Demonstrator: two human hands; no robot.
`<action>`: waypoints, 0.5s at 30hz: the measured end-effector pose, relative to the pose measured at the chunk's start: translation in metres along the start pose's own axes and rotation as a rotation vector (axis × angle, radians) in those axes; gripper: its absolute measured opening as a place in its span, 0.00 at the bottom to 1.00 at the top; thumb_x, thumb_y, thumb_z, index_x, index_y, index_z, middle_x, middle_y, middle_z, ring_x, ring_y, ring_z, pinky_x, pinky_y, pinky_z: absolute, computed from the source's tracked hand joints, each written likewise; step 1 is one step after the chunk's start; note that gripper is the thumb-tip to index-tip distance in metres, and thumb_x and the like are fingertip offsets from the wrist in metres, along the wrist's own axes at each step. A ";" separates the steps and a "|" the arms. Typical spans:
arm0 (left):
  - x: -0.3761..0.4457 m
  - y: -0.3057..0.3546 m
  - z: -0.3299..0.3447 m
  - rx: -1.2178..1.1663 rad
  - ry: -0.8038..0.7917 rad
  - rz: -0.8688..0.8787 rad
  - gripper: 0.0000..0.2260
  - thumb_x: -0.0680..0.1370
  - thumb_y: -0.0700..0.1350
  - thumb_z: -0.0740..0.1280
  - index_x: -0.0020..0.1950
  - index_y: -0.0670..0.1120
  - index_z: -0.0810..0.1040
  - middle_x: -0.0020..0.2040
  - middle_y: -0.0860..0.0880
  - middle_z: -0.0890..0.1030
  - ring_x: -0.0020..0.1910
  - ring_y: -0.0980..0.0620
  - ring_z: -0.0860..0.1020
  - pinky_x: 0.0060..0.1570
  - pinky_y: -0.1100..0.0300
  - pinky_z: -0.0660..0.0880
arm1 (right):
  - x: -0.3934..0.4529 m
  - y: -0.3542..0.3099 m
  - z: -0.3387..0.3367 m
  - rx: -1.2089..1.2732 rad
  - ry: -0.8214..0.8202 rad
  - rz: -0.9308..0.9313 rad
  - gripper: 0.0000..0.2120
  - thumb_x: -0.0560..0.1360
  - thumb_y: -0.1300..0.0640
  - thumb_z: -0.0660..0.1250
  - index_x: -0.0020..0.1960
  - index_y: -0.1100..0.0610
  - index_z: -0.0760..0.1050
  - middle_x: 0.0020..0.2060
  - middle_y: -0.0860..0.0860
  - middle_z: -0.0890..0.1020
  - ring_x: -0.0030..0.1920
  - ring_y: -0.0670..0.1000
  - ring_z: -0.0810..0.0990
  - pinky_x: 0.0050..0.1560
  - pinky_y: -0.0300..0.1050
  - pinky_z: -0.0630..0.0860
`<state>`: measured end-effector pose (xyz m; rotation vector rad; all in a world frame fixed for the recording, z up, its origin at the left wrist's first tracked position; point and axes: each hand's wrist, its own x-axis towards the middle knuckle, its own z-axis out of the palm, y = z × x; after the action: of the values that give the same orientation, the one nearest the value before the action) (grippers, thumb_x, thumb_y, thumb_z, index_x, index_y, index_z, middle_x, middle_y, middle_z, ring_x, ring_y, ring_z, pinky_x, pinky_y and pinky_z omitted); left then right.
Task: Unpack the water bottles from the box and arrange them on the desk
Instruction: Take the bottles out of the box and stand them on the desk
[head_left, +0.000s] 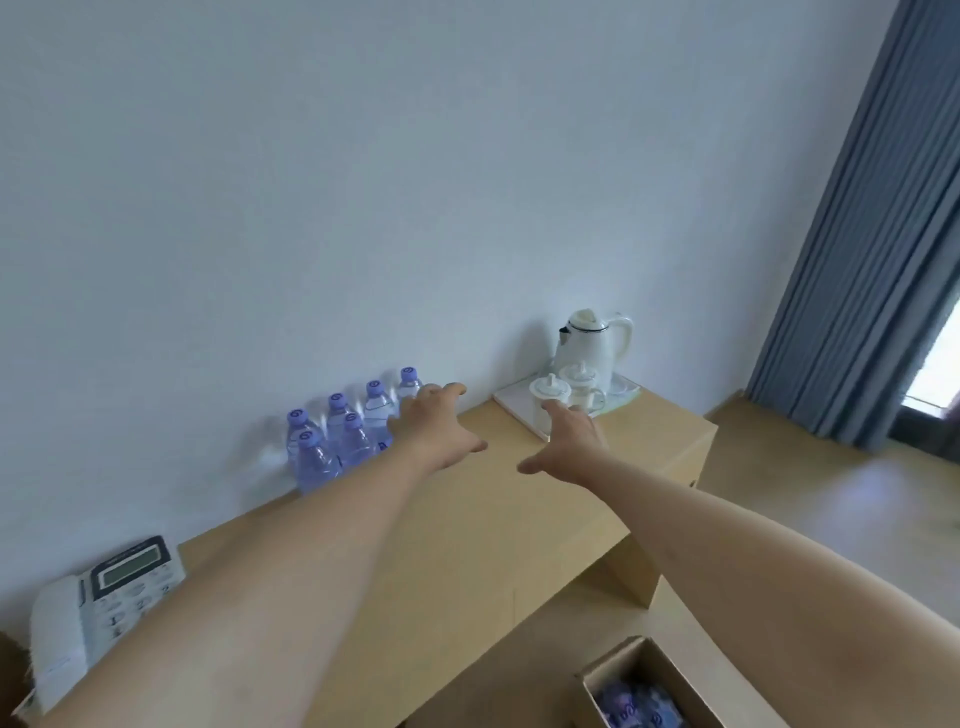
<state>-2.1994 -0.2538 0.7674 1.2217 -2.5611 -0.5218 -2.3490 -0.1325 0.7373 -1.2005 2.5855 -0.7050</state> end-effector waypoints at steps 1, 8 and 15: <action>0.002 0.017 0.007 0.015 -0.016 0.022 0.38 0.65 0.58 0.76 0.72 0.57 0.66 0.70 0.50 0.69 0.67 0.46 0.68 0.61 0.47 0.72 | -0.004 0.016 -0.008 -0.006 0.001 0.030 0.45 0.60 0.44 0.80 0.71 0.51 0.63 0.63 0.54 0.71 0.65 0.56 0.69 0.55 0.48 0.70; 0.011 0.154 0.091 0.136 -0.174 0.193 0.42 0.63 0.63 0.74 0.74 0.60 0.62 0.71 0.51 0.67 0.69 0.45 0.67 0.62 0.45 0.71 | -0.035 0.148 -0.068 0.008 0.025 0.290 0.49 0.60 0.43 0.79 0.74 0.49 0.59 0.65 0.55 0.69 0.65 0.57 0.69 0.59 0.51 0.73; 0.001 0.276 0.200 0.119 -0.356 0.309 0.40 0.63 0.62 0.73 0.73 0.61 0.62 0.73 0.52 0.64 0.70 0.45 0.64 0.64 0.44 0.67 | -0.066 0.283 -0.099 0.025 0.007 0.517 0.49 0.60 0.43 0.79 0.75 0.49 0.59 0.68 0.54 0.66 0.68 0.58 0.66 0.62 0.55 0.72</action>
<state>-2.4663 -0.0518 0.7037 0.7967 -3.0453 -0.5661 -2.5312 0.1077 0.6798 -0.4775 2.7055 -0.6187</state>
